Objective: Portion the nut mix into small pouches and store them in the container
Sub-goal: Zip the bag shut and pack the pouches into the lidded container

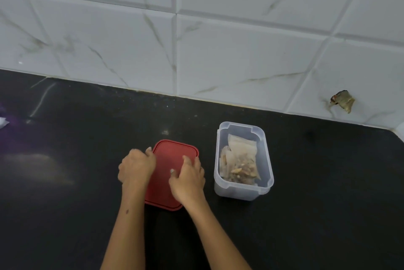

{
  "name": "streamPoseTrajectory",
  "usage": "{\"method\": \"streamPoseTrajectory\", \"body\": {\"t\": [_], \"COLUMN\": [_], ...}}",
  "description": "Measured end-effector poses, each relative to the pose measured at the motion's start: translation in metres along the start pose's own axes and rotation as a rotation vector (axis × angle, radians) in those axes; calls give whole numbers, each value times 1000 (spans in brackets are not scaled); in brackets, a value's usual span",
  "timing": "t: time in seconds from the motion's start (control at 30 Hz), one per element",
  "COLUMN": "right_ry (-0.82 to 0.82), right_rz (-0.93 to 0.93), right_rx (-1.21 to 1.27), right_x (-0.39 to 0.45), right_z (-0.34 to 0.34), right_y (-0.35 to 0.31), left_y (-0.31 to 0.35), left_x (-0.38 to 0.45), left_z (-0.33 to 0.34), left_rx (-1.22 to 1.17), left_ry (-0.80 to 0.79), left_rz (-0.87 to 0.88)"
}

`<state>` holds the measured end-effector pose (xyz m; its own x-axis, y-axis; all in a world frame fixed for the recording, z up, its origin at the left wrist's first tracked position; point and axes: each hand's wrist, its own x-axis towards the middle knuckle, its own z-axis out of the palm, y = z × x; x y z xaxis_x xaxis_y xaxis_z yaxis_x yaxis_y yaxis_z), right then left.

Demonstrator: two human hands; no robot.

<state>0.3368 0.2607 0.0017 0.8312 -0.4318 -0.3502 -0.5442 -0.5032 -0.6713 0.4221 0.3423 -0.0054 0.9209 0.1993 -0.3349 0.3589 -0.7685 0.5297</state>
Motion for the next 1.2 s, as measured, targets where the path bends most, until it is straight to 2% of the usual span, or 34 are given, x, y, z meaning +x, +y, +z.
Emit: {"method": "streamPoseTrajectory", "body": {"t": [0.2,0.27,0.33,0.43,0.5,0.57,0.7,0.8,0.87,0.93,1.0,1.07,1.13,1.2], "right_ry": [7,26,68,98,55,-39,-93,-148,-182,-195,-123,98,349,463], "right_rz": [63,55,25,-88,-169,-244,-265,-252,-306,-285,-211,-120,-34,-15], "right_rx": [97,105,172,454,714,897,1202,1336,1419,1475,1412,1243,1033,945], "right_x": [3,2,2,-4,-13,-20,-31,-37,-42,-45,-40,-31,-22,-17], "right_z": [19,18,10,-10,-28,-46,-95,-128,-146,-160,-171,-175,-177,-175], "right_y": [0,0,-1,-12,-24,-32,-28,-4,12,26,39,52,68,84], "left_y": [-9,-15,-9,13,29,42,63,74,80,86,90,91,93,95], "left_x": [7,17,19,-2,-30,-55,-76,-85,-93,-100,-101,-99,-101,-106], "left_z": [-4,-9,-20,-51,-69,-76,-57,-36,-22,-8,6,16,25,35], "left_rx": [53,-51,-266,-607,-774,-824,-718,-616,-646,-724,-705,-686,-697,-687], "left_ry": [-174,-277,-331,-336,-444,-535,-427,-335,-404,-506,-454,-339,-296,-266], "left_rz": [-3,11,68,237,389,547,791,756,660,578,552,537,532,544]}}
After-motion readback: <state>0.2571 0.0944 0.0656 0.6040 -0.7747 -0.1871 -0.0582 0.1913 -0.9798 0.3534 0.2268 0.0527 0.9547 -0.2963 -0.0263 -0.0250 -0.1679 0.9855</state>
